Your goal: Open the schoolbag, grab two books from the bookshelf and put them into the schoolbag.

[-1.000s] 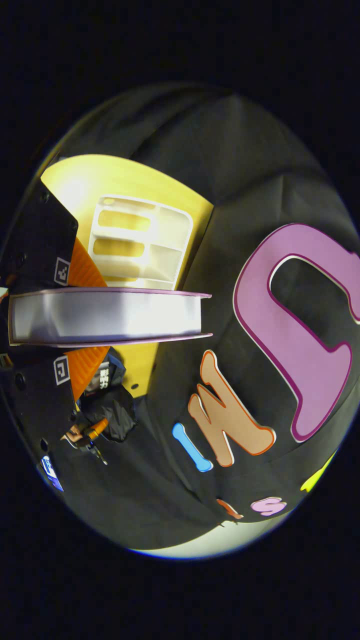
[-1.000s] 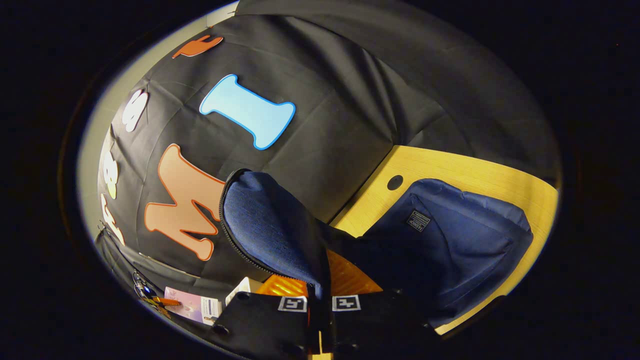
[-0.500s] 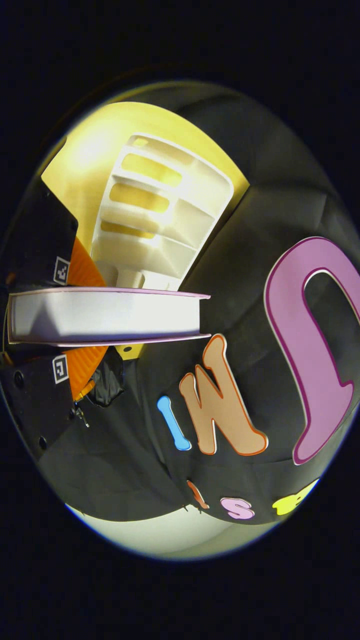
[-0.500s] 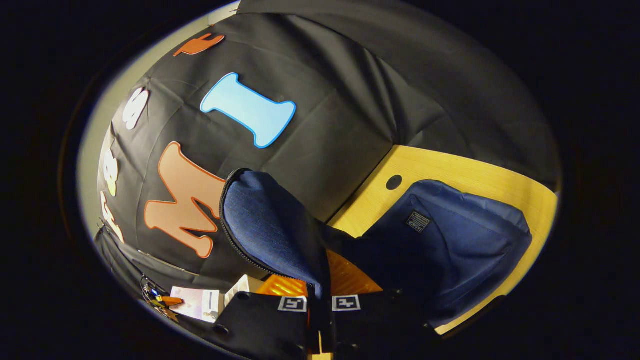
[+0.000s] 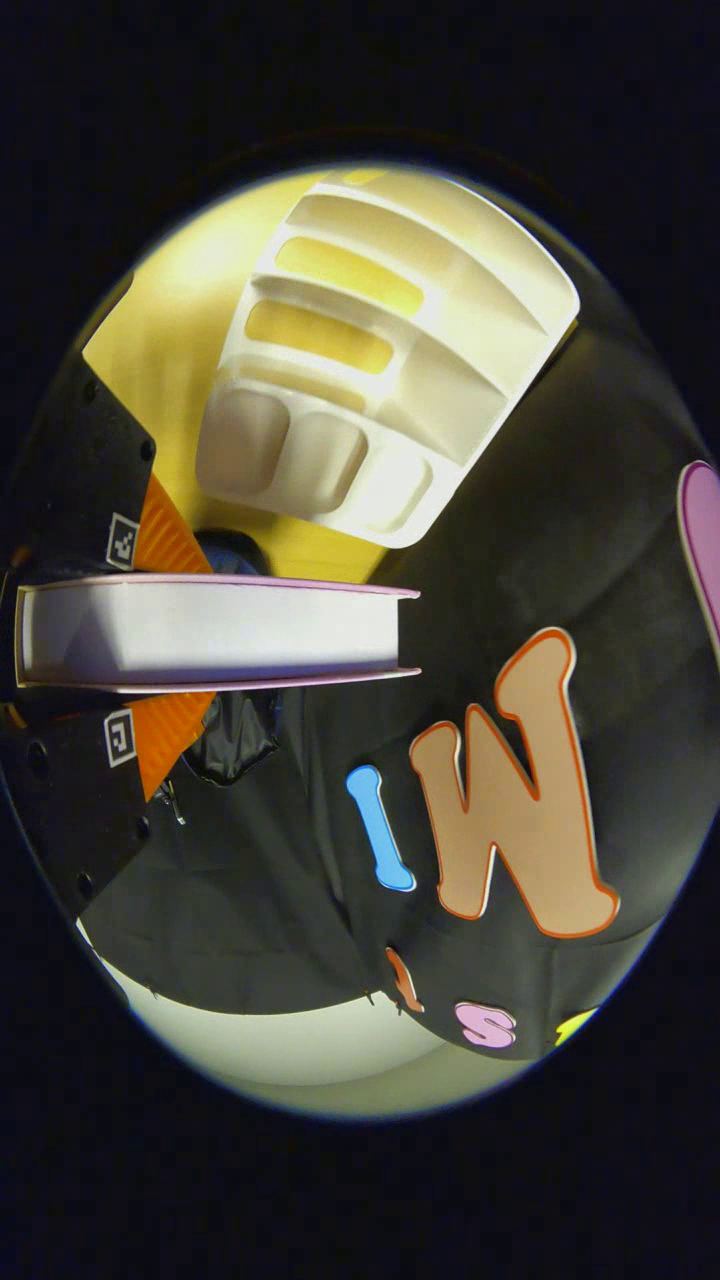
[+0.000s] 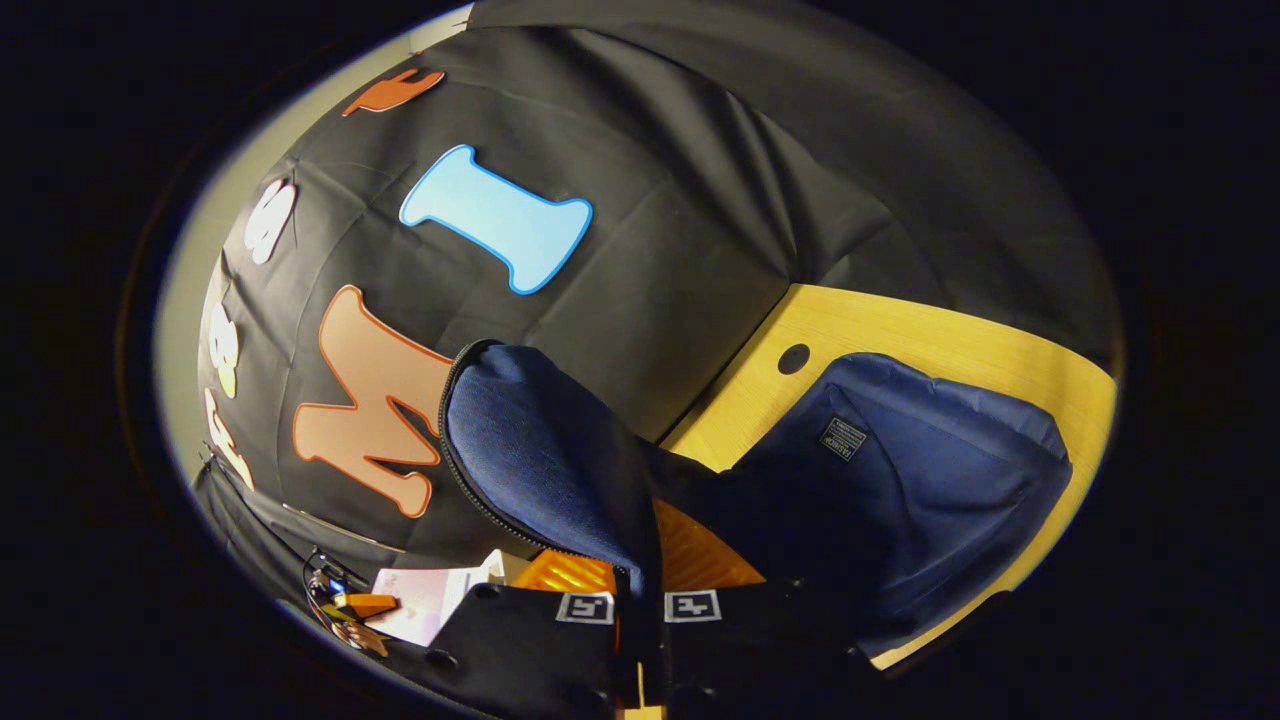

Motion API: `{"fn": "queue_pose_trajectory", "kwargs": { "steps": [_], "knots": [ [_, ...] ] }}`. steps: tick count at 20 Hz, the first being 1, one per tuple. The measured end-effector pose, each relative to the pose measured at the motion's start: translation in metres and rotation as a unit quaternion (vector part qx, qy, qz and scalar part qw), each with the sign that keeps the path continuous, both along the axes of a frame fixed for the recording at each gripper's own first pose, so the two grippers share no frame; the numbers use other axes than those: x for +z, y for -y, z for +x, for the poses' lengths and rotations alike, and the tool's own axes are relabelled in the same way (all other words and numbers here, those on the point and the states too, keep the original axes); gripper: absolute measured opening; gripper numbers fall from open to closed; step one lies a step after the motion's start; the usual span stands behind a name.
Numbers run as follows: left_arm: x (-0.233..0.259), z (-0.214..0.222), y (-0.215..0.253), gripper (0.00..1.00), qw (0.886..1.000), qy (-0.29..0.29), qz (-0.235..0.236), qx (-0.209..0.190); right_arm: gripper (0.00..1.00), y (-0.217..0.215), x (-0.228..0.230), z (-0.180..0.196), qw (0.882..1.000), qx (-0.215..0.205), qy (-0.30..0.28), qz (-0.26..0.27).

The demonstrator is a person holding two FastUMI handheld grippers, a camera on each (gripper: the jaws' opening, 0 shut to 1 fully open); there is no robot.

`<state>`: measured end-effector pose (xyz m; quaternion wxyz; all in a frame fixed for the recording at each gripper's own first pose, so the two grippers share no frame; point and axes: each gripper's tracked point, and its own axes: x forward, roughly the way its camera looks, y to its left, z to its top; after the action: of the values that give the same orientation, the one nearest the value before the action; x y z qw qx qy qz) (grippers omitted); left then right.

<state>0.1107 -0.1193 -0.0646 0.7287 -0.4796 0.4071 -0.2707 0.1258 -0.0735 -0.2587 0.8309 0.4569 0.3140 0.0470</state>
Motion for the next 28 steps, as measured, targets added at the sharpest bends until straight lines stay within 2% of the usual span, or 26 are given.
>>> {"fn": "queue_pose_trajectory", "kwargs": {
  "steps": [11, 16, 19, 28],
  "knots": [
    [-0.049, 0.005, 0.117, 0.36, 0.998, -0.025, -0.034, -0.05, 0.05, 0.001, 0.001, -0.001, 1.0, 0.006, 0.005, 0.001],
    [-0.067, 0.003, 0.159, 0.36, 0.996, -0.039, -0.041, -0.065, 0.04, 0.005, 0.002, 0.0, 1.0, -0.001, 0.007, 0.007],
    [-0.087, 0.001, 0.183, 0.36, 0.995, -0.055, -0.031, -0.083, 0.04, 0.002, 0.002, -0.002, 1.0, 0.007, 0.008, 0.003],
    [-0.112, 0.005, 0.246, 0.35, 0.99, -0.099, -0.07, -0.074, 0.04, 0.008, 0.005, -0.002, 1.0, 0.005, 0.009, 0.008]
  ]
}}
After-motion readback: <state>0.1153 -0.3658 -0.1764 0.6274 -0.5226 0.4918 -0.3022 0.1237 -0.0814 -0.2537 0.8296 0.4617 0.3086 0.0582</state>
